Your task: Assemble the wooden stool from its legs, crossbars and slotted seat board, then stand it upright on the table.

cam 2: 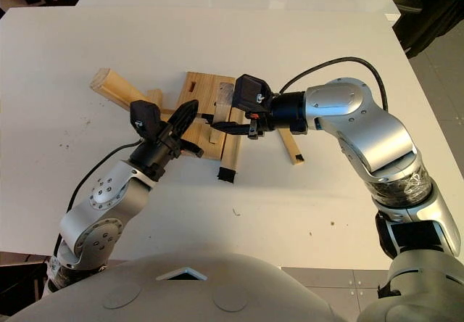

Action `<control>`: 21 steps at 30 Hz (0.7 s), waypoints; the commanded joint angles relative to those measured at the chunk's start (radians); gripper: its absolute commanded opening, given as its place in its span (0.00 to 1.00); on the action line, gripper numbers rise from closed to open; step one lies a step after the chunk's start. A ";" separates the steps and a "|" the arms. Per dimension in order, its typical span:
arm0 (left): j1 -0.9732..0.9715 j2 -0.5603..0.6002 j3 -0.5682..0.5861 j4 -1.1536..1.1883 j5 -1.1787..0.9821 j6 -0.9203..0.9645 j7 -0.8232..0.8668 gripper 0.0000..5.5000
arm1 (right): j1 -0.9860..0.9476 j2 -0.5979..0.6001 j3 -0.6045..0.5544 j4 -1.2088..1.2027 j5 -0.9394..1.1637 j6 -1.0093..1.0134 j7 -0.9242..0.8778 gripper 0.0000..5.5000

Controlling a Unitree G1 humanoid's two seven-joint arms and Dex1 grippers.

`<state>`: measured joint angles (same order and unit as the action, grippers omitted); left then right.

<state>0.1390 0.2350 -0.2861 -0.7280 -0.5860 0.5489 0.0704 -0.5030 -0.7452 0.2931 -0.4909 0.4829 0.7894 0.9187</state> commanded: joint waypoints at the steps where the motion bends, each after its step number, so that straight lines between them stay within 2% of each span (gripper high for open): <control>1: -0.039 -0.016 0.043 0.012 0.005 0.025 -0.011 0.00 | -0.040 0.011 0.052 0.039 0.001 0.055 0.034 0.36; 5: -0.315 -0.059 0.272 -0.145 -0.227 -0.034 0.048 0.00 | -0.037 -0.026 0.054 0.104 -0.042 0.026 0.060 0.36; 8: -0.467 -0.005 0.395 -0.195 -0.386 -0.035 0.115 0.00 | -0.033 -0.043 0.045 0.143 -0.063 -0.003 0.073 0.36; 10: -0.546 0.069 0.511 -0.202 -0.488 -0.054 0.175 0.00 | -0.024 -0.052 0.031 0.150 -0.050 -0.001 0.084 0.36; 12: -0.570 0.169 0.661 -0.186 -0.560 -0.073 0.235 0.00 | -0.016 -0.058 0.018 0.151 -0.024 0.002 0.108 0.36; 15: -0.431 0.285 0.878 -0.080 -0.554 -0.040 0.260 0.00 | 0.004 -0.076 0.001 0.135 0.006 -0.003 0.152 0.36; 18: -0.237 0.306 0.909 -0.014 -0.481 -0.011 0.166 0.00 | 0.023 -0.093 -0.017 0.116 0.035 0.005 0.179 0.36; 21: -0.092 0.269 0.793 0.016 -0.373 -0.001 0.101 0.00 | 0.014 -0.097 -0.010 0.129 0.036 -0.005 0.207 0.36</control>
<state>-0.0318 0.5295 0.5976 -0.7262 -1.0266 0.5312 0.2145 -0.5131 -0.8164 0.2424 -0.3793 0.5223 0.7448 1.0740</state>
